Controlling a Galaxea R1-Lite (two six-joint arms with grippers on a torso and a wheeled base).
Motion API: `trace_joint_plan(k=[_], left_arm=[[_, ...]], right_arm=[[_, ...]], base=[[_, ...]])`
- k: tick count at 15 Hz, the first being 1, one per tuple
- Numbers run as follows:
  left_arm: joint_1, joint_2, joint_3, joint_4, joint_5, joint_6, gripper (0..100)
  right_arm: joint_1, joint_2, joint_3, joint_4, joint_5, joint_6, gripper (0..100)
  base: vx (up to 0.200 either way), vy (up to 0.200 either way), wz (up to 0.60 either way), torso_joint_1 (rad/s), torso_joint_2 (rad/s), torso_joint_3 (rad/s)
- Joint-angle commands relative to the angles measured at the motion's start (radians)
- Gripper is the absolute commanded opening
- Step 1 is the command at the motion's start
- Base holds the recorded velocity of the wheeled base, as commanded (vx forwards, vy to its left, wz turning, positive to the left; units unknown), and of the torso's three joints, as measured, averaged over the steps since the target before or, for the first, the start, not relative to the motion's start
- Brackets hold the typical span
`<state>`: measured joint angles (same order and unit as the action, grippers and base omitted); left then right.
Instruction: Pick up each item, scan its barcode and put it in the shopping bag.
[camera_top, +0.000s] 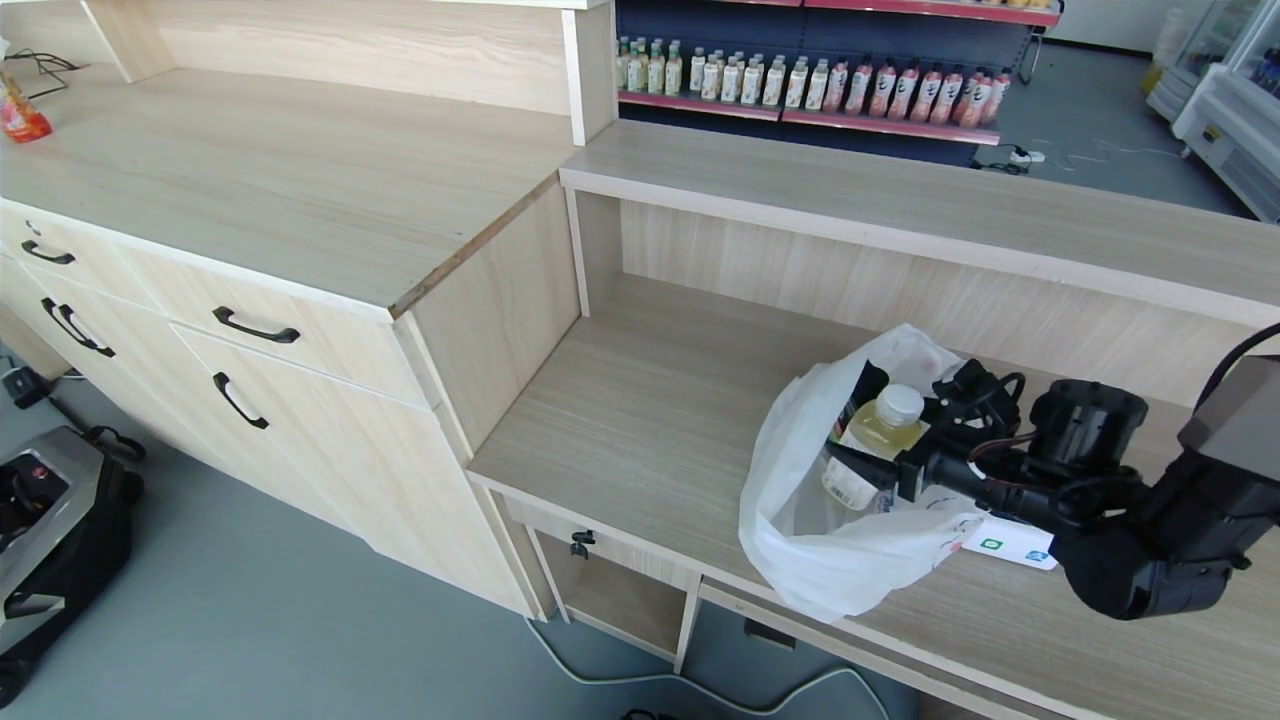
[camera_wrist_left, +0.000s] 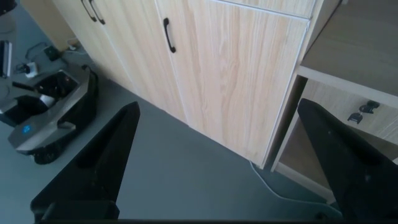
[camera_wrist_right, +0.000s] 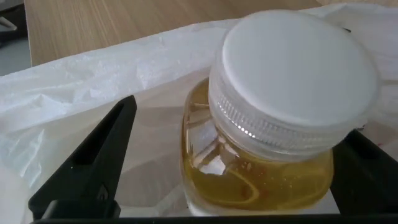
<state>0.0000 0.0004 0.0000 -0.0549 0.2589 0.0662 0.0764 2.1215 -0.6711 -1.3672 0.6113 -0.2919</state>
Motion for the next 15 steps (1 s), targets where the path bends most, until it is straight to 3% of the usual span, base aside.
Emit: trace_joint_plan(k=[1, 3, 5, 7, 10, 15], left_arm=[[0.000, 0.000, 0.000, 0.000, 0.000, 0.000, 100], [0.000, 0.000, 0.000, 0.000, 0.000, 0.000, 100], [0.000, 0.000, 0.000, 0.000, 0.000, 0.000, 100], [0.000, 0.000, 0.000, 0.000, 0.000, 0.000, 100], [0.000, 0.000, 0.000, 0.000, 0.000, 0.000, 100], [0.000, 0.000, 0.000, 0.000, 0.000, 0.000, 100]], right_arm=[[-0.035, -0.265, 0.027, 0.197, -0.004, -0.004, 100], [-0.092, -0.502, 0.070, 0.448, -0.062, -0.016, 100], [-0.155, -0.643, 0.079, 0.586, -0.113, -0.046, 100], [-0.231, -0.742, 0.094, 0.645, -0.117, -0.047, 100], [-0.322, -0.801, 0.084, 0.652, -0.120, -0.069, 100], [-0.340, -0.831, 0.070, 0.662, -0.199, -0.047, 100]], base=[[0.000, 0.000, 0.00, 0.000, 0.00, 0.000], [0.000, 0.000, 0.00, 0.000, 0.00, 0.000], [0.000, 0.000, 0.00, 0.000, 0.00, 0.000], [0.000, 0.000, 0.00, 0.000, 0.00, 0.000], [0.000, 0.000, -0.60, -0.001, 0.00, 0.001], [0.000, 0.000, -0.60, 0.002, 0.00, 0.005]])
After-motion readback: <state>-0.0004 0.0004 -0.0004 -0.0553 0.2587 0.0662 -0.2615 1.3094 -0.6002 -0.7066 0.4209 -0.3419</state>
